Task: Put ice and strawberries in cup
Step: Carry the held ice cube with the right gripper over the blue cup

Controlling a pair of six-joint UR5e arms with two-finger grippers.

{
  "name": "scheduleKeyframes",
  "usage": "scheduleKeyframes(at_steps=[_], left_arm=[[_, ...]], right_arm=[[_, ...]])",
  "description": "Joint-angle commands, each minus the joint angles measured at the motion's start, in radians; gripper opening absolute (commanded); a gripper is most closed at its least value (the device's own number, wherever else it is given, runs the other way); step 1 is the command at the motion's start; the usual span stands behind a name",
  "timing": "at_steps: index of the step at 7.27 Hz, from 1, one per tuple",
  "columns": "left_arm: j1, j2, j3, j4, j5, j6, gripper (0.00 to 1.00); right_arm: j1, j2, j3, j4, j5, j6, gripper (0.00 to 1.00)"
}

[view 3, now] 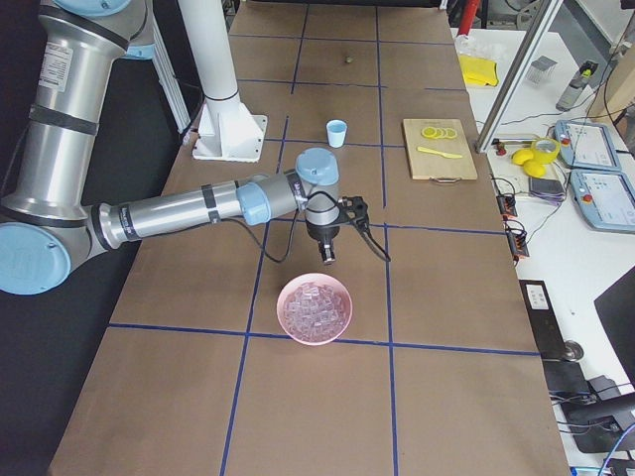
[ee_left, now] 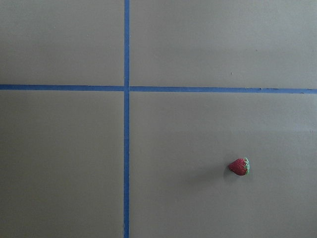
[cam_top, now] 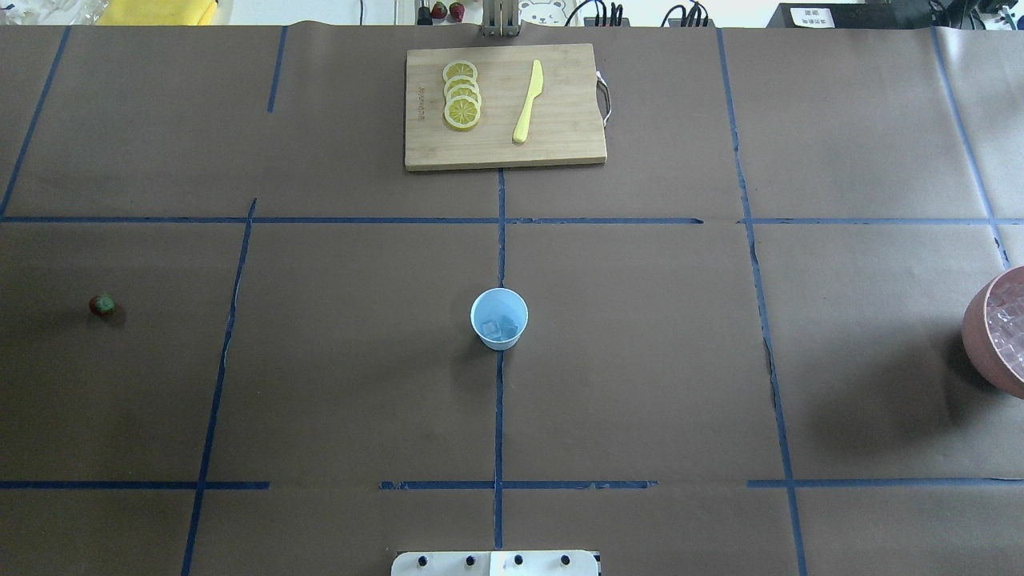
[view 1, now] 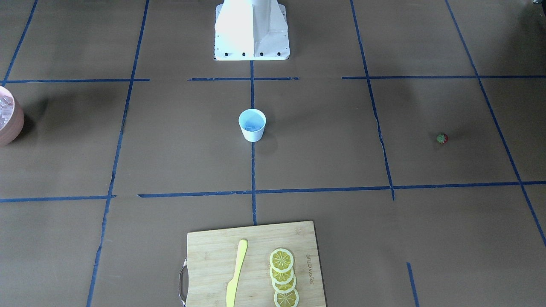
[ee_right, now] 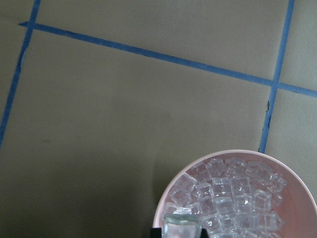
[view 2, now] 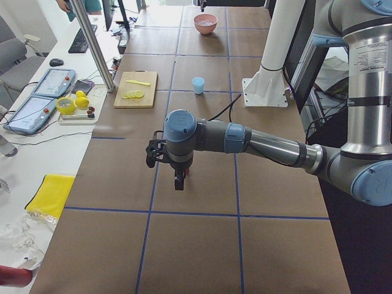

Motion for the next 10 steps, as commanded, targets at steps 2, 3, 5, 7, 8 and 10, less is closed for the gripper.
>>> scheduleKeyframes(at_steps=[2, 3, 5, 7, 8, 10], left_arm=[[0.000, 0.000, 0.008, -0.001, 0.000, 0.001, 1.00], [0.002, 0.000, 0.014, -0.001, 0.000, 0.001, 1.00], [0.002, -0.002, 0.017, -0.001, 0.000, 0.001, 1.00], [0.002, -0.002, 0.021, -0.001, 0.002, 0.001, 1.00], [0.002, -0.002, 0.023, -0.001, 0.002, 0.001, 1.00], [0.002, -0.002, 0.023, -0.001, 0.002, 0.001, 1.00]], right_arm=[[-0.216, 0.344, 0.014, -0.240, -0.010, 0.266, 0.00], [-0.314, 0.464, -0.001, -0.290, -0.022, 0.388, 0.00], [-0.463, 0.663, -0.046, -0.349, -0.082, 0.597, 0.00], [-0.628, 0.849, -0.174, -0.346, -0.216, 0.784, 0.00], [-0.679, 0.909, -0.214, -0.346, -0.251, 0.835, 0.00], [-0.736, 1.017, -0.355, -0.340, -0.294, 0.862, 0.00]])
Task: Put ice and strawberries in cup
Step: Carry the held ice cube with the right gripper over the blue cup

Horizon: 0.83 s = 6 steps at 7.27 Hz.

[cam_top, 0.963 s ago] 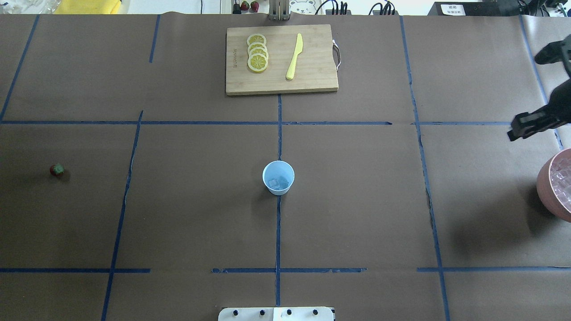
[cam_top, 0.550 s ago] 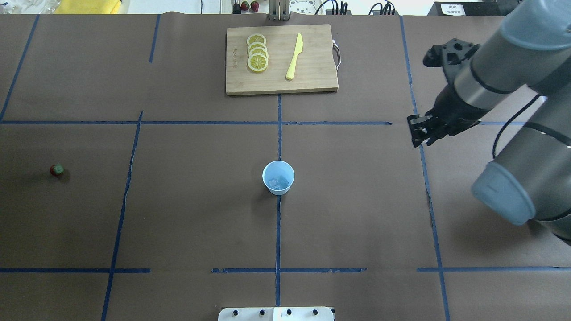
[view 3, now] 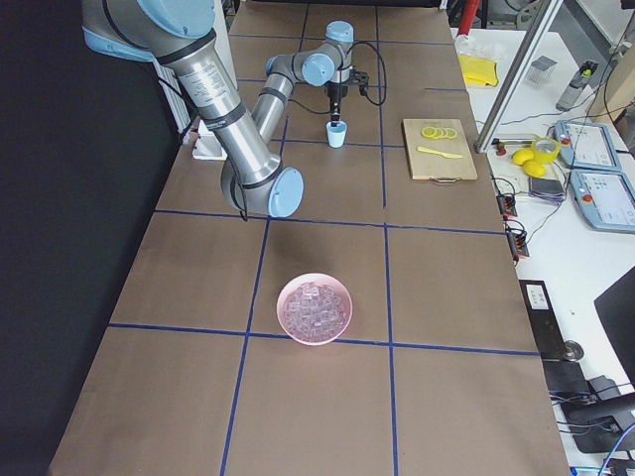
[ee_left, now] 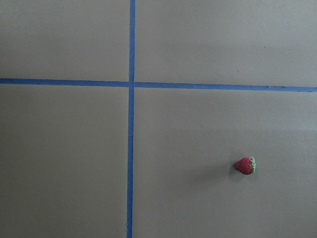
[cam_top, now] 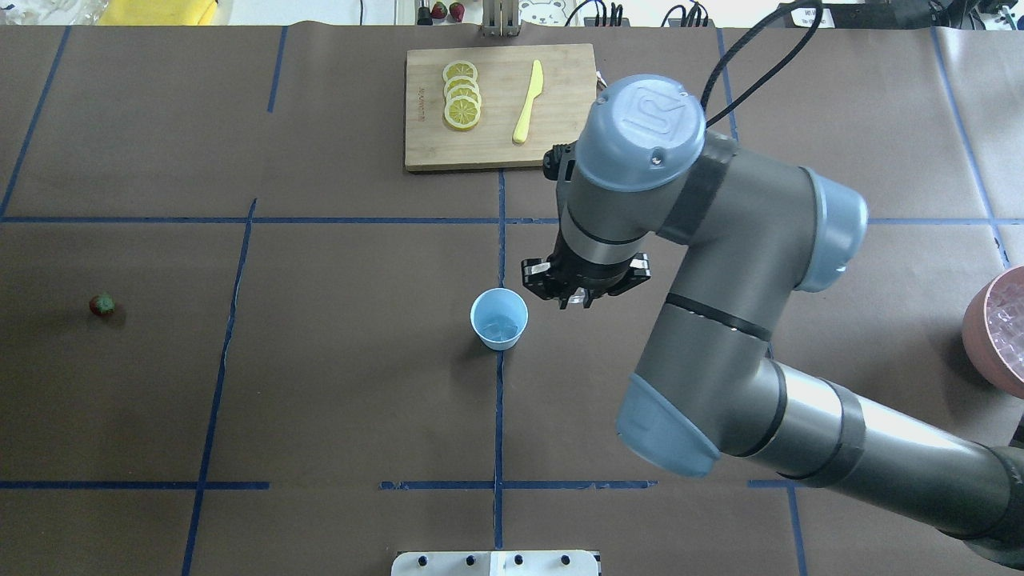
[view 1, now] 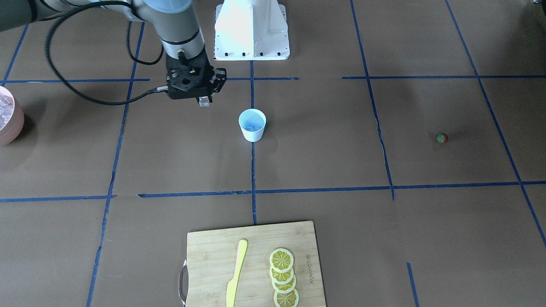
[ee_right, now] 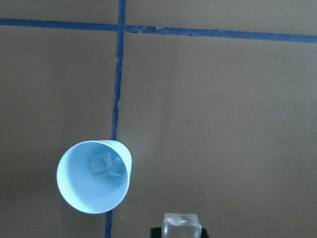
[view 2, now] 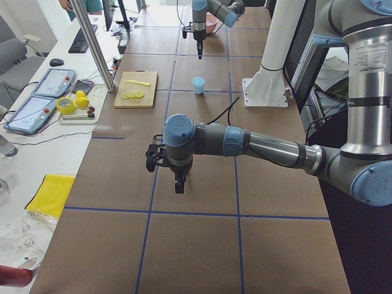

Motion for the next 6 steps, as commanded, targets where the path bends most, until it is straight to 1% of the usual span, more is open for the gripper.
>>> scheduleKeyframes(at_steps=[1, 2, 3, 4, 6], left_arm=[[0.000, 0.000, 0.000, 0.000, 0.000, 0.000, 1.00], [0.001, 0.000, 0.000, 0.000, 0.000, 0.000, 1.00], [0.000, -0.003, 0.000, 0.000, 0.000, 0.000, 1.00], [0.000, -0.003, 0.000, 0.000, 0.000, 0.000, 1.00], [0.000, -0.005, 0.000, 0.000, 0.000, 0.000, 1.00]], right_arm=[[-0.046, 0.117, -0.154, 0.005, -0.035, 0.020, 0.00], [-0.053, 0.132, -0.185, 0.008, -0.035, 0.020, 0.00], [-0.053, 0.133, -0.229, 0.079, -0.036, 0.020, 0.00], [-0.057, 0.134, -0.263, 0.110, -0.047, 0.022, 0.00], [-0.060, 0.140, -0.277, 0.126, -0.050, 0.022, 0.00]])
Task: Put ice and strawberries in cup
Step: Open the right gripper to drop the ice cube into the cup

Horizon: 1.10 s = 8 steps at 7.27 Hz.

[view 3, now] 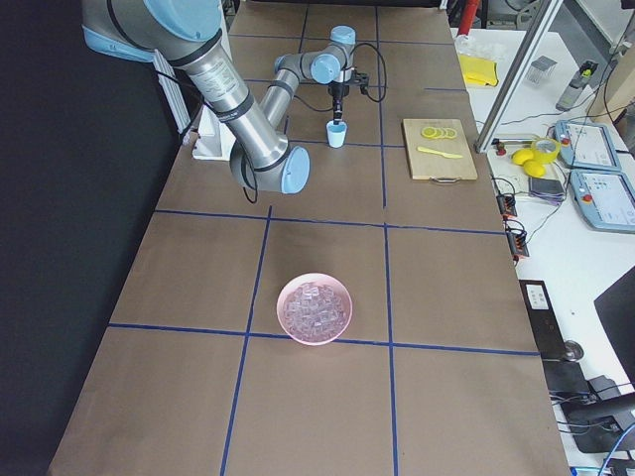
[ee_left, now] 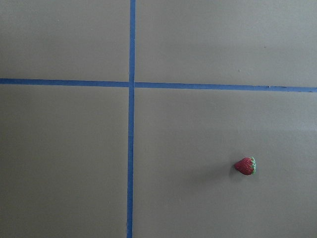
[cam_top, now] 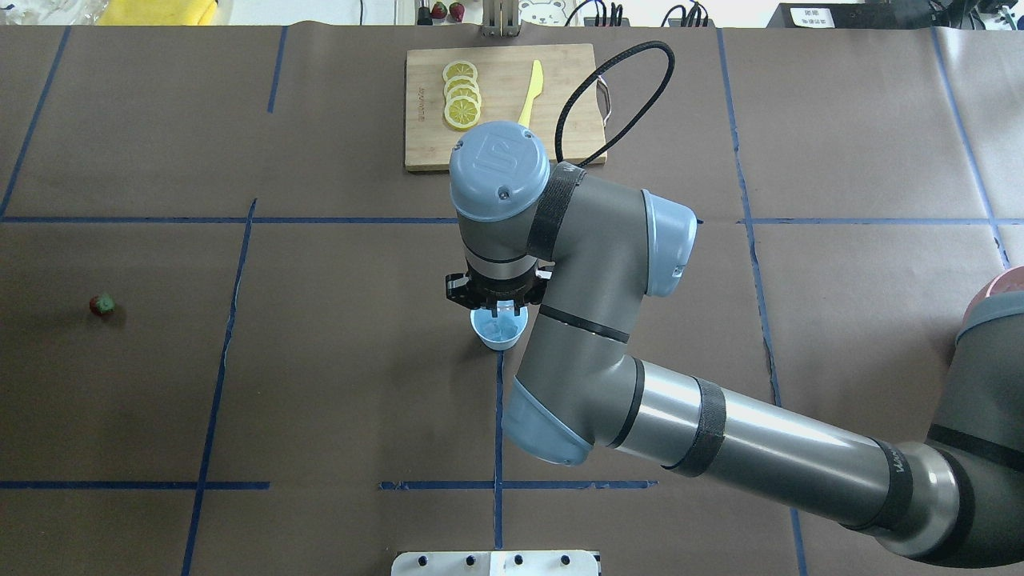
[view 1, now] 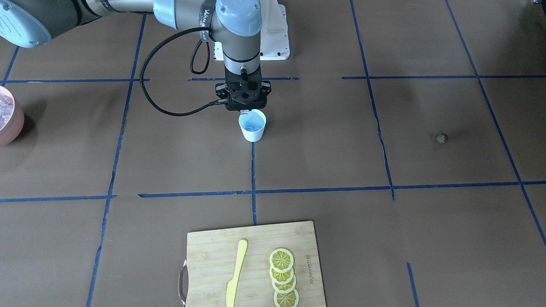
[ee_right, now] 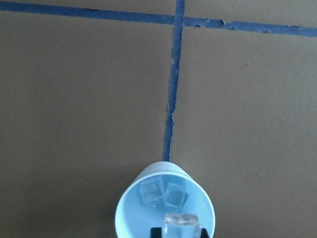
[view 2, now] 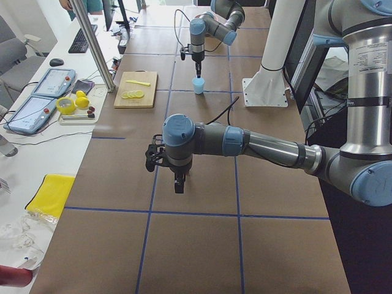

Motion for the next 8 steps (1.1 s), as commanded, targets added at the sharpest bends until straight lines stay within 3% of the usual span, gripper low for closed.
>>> scheduleKeyframes(at_steps=[1, 2, 3, 4, 6, 7, 8], left_arm=[[0.001, -0.003, 0.002, 0.000, 0.000, 0.000, 1.00], [0.001, -0.009, 0.011, 0.000, 0.000, 0.000, 1.00], [0.001, -0.013, 0.018, -0.002, 0.000, 0.000, 1.00], [0.000, -0.015, 0.018, -0.002, 0.000, 0.000, 1.00], [0.001, -0.015, 0.018, -0.002, 0.000, 0.000, 1.00], [0.001, -0.020, 0.012, -0.002, 0.005, -0.002, 1.00], [0.006, -0.018, -0.003, -0.011, 0.009, -0.003, 1.00]], right_arm=[[-0.007, 0.005, -0.013, 0.011, -0.002, 0.000, 0.03], [-0.008, 0.005, -0.012, 0.011, -0.001, 0.000, 0.16], [-0.008, 0.007, -0.012, 0.013, -0.001, 0.020, 0.61], [-0.011, 0.007, -0.006, 0.013, -0.002, 0.032, 0.98], [-0.012, 0.007, 0.008, 0.013, -0.002, 0.051, 0.99], [-0.001, -0.005, 0.061, 0.005, 0.001, 0.051, 0.99], [0.045, -0.062, 0.173, -0.033, 0.016, 0.042, 0.99]])
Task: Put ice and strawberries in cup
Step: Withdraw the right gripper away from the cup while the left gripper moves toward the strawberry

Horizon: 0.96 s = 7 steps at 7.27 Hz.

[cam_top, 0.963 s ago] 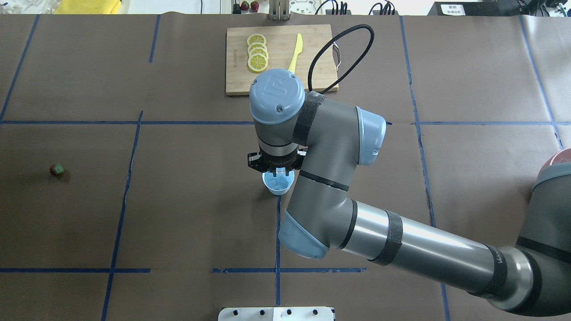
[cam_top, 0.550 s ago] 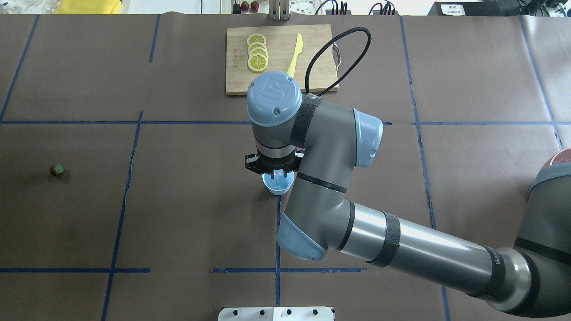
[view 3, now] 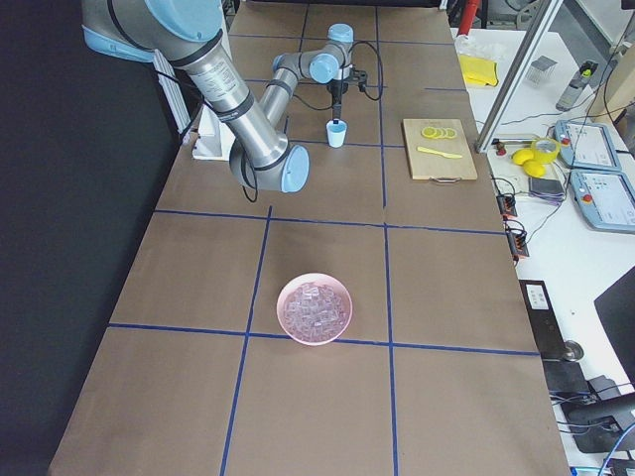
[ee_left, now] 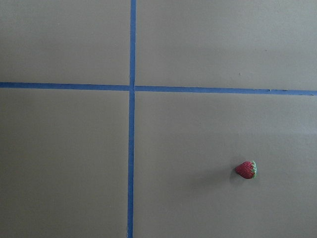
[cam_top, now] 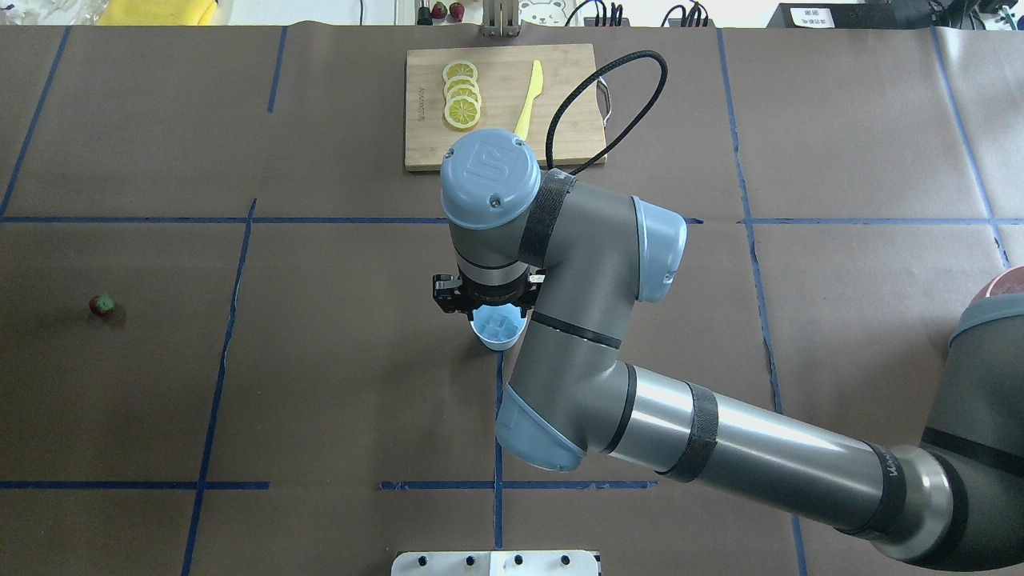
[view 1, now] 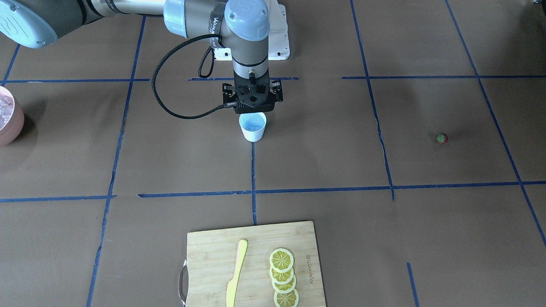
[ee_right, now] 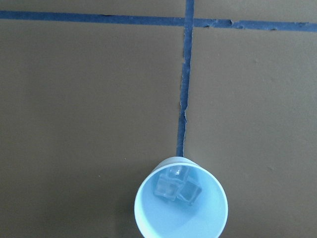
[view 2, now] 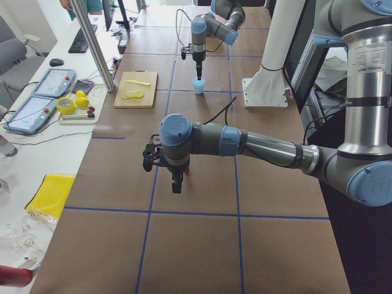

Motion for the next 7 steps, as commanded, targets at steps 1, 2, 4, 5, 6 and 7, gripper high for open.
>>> scheduleKeyframes(at_steps=[1, 2, 4, 5, 6, 7], left_arm=[[0.032, 0.000, -0.023, -0.018, 0.005, -0.069, 1.00], [0.104, 0.007, -0.076, -0.041, 0.038, -0.162, 1.00], [0.196, 0.021, -0.117, -0.097, 0.062, -0.326, 1.00], [0.241, 0.056, -0.115, -0.196, 0.065, -0.403, 1.00], [0.308, 0.093, -0.114, -0.322, 0.114, -0.510, 1.00], [0.394, 0.113, -0.098, -0.428, 0.172, -0.611, 1.00]], right_arm=[[0.076, -0.131, 0.224, -0.069, 0.013, -0.026, 0.99], [0.122, -0.192, 0.278, -0.069, 0.014, -0.071, 1.00], [0.227, -0.290, 0.341, -0.065, 0.059, -0.203, 1.00], [0.280, -0.333, 0.355, -0.062, 0.077, -0.255, 1.00], [0.330, -0.379, 0.361, -0.059, 0.108, -0.315, 1.00], [0.387, -0.427, 0.366, -0.056, 0.143, -0.396, 1.00]])
